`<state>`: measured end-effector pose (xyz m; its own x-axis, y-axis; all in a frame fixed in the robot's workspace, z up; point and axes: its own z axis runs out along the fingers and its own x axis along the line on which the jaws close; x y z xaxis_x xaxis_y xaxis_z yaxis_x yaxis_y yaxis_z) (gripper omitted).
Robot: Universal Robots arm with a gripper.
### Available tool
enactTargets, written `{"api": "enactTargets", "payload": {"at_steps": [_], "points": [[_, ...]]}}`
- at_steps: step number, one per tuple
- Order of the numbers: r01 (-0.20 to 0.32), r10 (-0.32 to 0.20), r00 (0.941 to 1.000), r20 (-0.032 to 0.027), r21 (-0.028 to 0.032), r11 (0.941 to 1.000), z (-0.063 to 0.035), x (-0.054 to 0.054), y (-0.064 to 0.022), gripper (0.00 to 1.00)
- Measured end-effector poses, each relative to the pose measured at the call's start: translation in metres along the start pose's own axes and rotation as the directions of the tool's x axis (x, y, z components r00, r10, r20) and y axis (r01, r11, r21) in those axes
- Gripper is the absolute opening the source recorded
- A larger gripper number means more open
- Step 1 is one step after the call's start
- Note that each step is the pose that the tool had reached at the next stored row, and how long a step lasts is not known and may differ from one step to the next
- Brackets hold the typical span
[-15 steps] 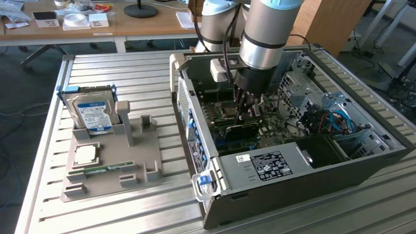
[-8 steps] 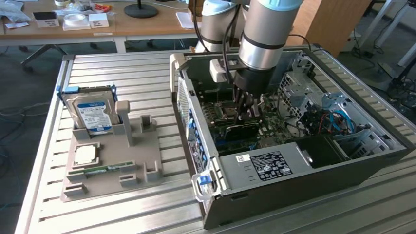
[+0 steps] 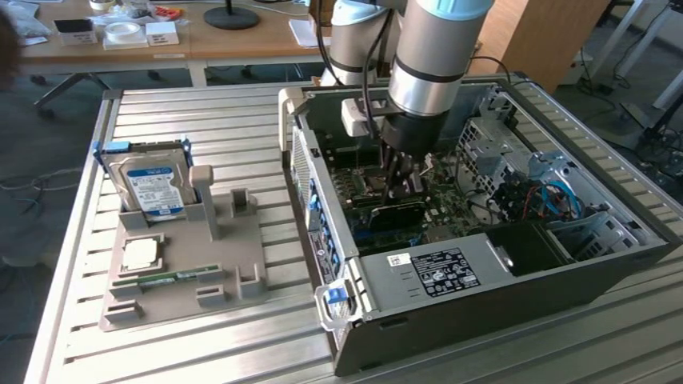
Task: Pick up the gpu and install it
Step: 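Press down on the gpu until it lock into place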
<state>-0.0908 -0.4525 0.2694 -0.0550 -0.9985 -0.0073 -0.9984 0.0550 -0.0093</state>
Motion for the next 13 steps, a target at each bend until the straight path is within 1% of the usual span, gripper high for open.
{"api": "enactTargets", "payload": {"at_steps": [9,13], "points": [[0.000,0.000,1.0000,0.0006,0.0003,1.0000,0.0029,0.0000,0.0001,0.11],[0.000,0.000,1.0000,-0.0001,0.0000,1.0000,0.0032,0.0000,0.0001,0.11]]}}
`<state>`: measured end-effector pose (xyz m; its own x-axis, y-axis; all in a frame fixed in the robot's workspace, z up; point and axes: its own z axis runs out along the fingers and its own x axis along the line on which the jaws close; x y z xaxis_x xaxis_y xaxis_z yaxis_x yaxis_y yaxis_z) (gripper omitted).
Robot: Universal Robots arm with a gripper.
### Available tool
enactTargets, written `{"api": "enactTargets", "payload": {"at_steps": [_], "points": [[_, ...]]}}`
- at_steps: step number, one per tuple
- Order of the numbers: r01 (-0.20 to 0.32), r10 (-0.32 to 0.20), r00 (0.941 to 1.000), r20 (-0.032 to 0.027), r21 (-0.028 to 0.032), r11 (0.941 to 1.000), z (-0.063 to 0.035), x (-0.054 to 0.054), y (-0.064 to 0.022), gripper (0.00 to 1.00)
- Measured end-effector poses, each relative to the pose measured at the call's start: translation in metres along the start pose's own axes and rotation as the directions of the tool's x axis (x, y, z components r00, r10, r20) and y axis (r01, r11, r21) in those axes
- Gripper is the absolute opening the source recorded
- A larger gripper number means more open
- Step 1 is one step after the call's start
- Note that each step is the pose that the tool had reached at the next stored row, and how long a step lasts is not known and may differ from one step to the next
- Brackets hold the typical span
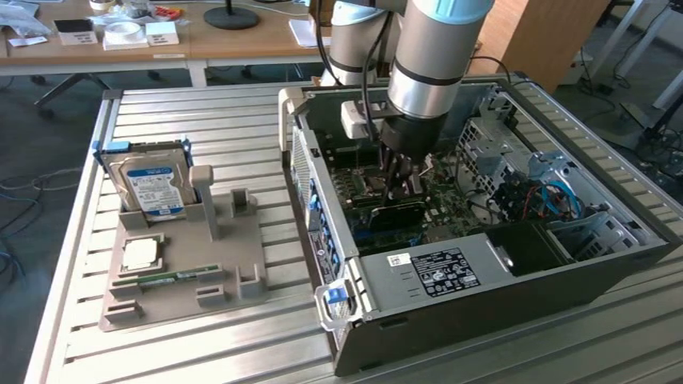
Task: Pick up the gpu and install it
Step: 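Press down on the gpu until it lock into place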
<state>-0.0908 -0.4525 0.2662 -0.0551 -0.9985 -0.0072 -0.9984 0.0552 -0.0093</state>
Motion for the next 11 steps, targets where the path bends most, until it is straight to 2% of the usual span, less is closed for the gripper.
{"api": "enactTargets", "payload": {"at_steps": [11], "points": [[0.000,0.000,1.0000,0.0001,0.0001,1.0000,0.0026,0.0000,0.0000,0.11]]}}
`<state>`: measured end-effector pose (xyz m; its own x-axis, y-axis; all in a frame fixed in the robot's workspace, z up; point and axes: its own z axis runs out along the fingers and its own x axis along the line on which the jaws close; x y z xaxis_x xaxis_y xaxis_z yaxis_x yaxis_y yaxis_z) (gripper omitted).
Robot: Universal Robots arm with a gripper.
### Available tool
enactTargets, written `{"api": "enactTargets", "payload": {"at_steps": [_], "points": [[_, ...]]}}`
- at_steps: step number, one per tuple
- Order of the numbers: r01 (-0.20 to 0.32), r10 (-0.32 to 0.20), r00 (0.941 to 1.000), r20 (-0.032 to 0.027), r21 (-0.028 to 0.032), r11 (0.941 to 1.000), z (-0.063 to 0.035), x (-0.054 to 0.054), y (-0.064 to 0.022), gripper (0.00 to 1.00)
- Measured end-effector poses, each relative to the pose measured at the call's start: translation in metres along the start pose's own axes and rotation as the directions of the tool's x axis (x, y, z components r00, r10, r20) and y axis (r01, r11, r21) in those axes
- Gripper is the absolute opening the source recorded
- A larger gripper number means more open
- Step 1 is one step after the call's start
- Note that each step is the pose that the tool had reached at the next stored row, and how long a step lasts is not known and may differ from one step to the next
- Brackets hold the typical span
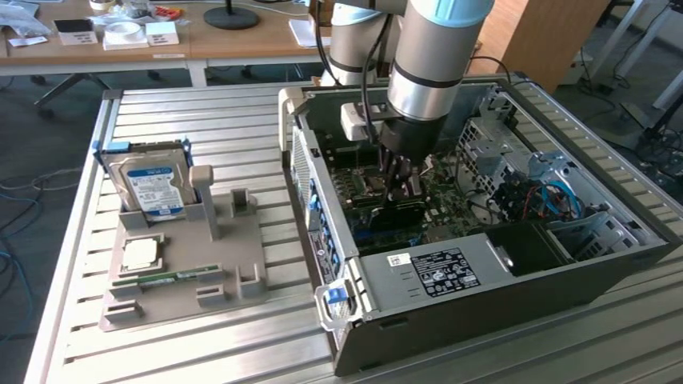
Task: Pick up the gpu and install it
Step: 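Press down on the gpu until it lock into place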
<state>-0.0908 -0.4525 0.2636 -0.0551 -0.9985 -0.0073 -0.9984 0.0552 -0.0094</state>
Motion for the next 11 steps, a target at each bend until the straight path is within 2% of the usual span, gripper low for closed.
{"api": "enactTargets", "payload": {"at_steps": [11], "points": [[0.000,0.000,1.0000,-0.0004,-0.0001,1.0000,0.0020,0.0001,0.0007,0.11]]}}
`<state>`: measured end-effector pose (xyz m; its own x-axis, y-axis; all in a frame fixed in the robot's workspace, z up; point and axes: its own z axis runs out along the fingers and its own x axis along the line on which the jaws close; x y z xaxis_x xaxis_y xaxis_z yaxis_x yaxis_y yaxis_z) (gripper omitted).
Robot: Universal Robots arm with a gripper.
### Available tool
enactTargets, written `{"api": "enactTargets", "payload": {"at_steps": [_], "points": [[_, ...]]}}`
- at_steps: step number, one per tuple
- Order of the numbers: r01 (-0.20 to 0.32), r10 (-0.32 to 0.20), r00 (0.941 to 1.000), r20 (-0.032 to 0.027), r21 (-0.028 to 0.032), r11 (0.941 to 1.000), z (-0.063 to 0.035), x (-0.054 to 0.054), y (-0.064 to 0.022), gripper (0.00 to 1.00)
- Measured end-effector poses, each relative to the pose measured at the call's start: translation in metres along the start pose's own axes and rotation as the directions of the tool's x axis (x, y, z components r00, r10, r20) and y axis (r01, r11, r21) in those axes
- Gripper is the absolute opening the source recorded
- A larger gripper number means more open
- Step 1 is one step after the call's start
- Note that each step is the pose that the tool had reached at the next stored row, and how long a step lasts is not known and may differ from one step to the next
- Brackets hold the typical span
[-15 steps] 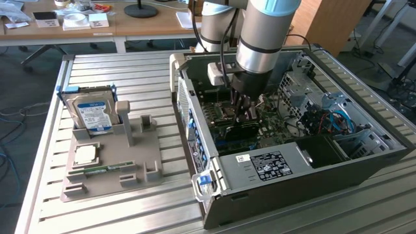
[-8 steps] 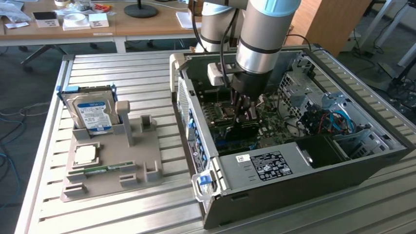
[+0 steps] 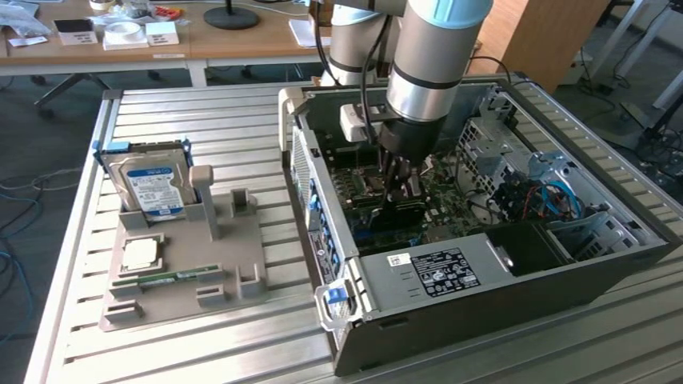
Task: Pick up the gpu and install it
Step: 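Press down on the gpu until it lock into place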
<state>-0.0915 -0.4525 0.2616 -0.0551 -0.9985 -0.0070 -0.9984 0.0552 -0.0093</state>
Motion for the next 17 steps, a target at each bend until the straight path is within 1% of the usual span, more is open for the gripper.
{"api": "enactTargets", "payload": {"at_steps": [17], "points": [[0.000,0.000,1.0000,0.0001,0.0000,1.0000,0.0015,0.0001,0.0013,0.11]]}}
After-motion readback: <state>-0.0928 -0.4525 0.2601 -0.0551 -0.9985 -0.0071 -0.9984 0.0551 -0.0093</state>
